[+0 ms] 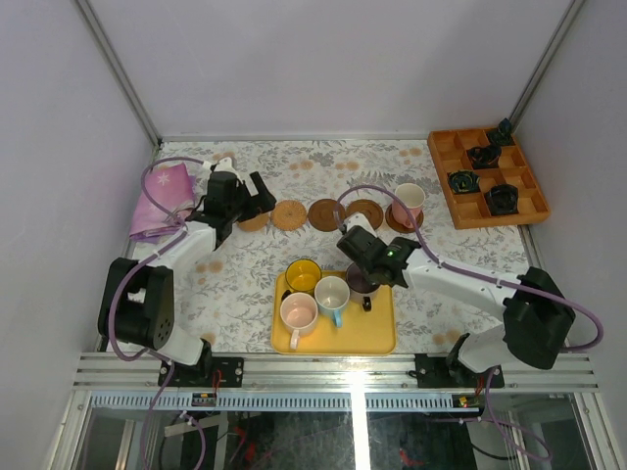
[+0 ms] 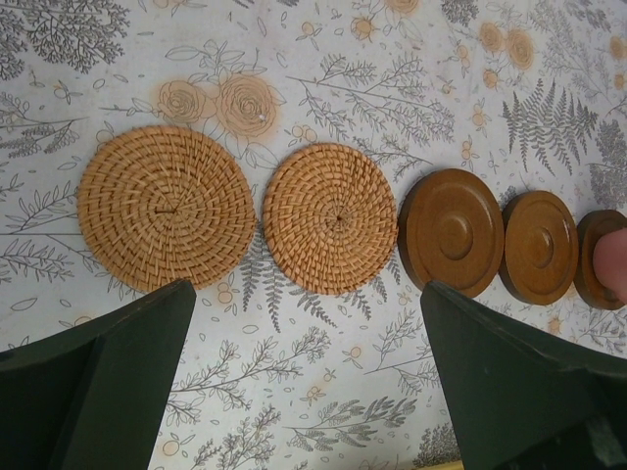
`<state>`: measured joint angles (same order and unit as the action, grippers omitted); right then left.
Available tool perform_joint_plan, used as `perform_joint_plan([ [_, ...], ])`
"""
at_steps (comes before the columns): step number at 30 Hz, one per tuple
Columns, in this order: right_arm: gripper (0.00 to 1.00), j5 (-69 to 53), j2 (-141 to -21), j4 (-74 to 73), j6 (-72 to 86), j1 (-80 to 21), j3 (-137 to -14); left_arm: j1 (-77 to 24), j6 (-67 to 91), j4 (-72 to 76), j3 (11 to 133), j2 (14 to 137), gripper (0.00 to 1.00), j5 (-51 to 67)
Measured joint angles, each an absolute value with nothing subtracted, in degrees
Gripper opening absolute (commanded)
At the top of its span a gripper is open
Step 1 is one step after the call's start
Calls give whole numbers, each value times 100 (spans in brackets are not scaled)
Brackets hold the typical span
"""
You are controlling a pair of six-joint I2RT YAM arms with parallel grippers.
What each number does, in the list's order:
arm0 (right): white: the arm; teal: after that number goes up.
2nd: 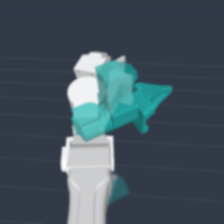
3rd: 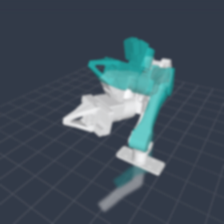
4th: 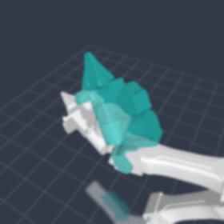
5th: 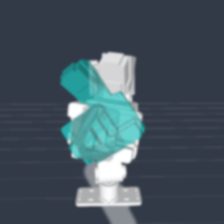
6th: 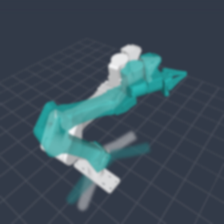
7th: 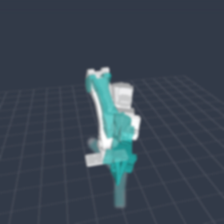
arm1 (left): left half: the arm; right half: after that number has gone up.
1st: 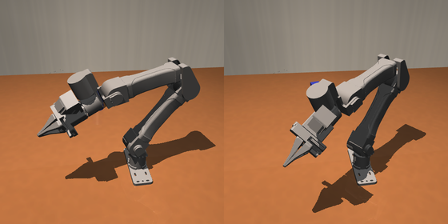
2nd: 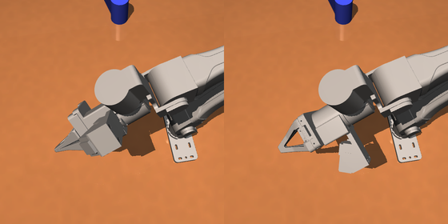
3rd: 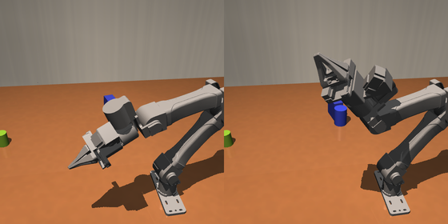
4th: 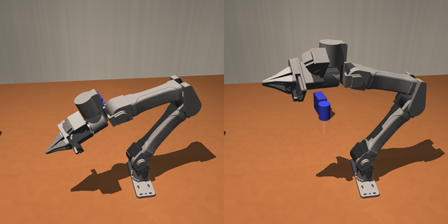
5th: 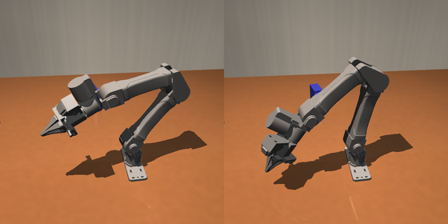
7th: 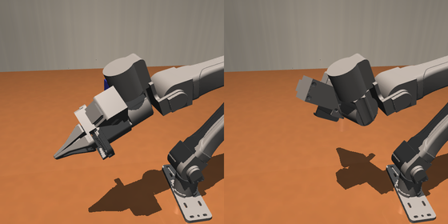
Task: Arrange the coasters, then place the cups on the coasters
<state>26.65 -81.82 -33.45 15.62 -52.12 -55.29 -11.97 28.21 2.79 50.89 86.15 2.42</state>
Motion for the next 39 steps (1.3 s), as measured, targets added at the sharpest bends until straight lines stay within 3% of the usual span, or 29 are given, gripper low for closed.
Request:
perform_joint_plan([
  [1,21,2720,-8243,-3275,1503,-5210,-5557,-1197,2821,279,5113,8635,100,242],
  [5,61,2836,-8495,-3153,1365,-5196,-5730,-1203,2821,281,5214,8733,100,266],
  [7,68,2902,-8527,-3114,1358,-5192,-5752,-1208,2818,279,5245,8761,100,268],
  [15,70,3009,-7942,-3404,1785,-5190,-5804,-1208,2733,279,5304,8794,100,283],
  [23,72,2106,-6840,-3688,2523,-5186,-5568,-1208,2687,276,5304,8801,100,281],
  [39,69,947,-6783,-3734,3024,-5290,-4829,-1208,2674,272,5304,8803,100,281],
])
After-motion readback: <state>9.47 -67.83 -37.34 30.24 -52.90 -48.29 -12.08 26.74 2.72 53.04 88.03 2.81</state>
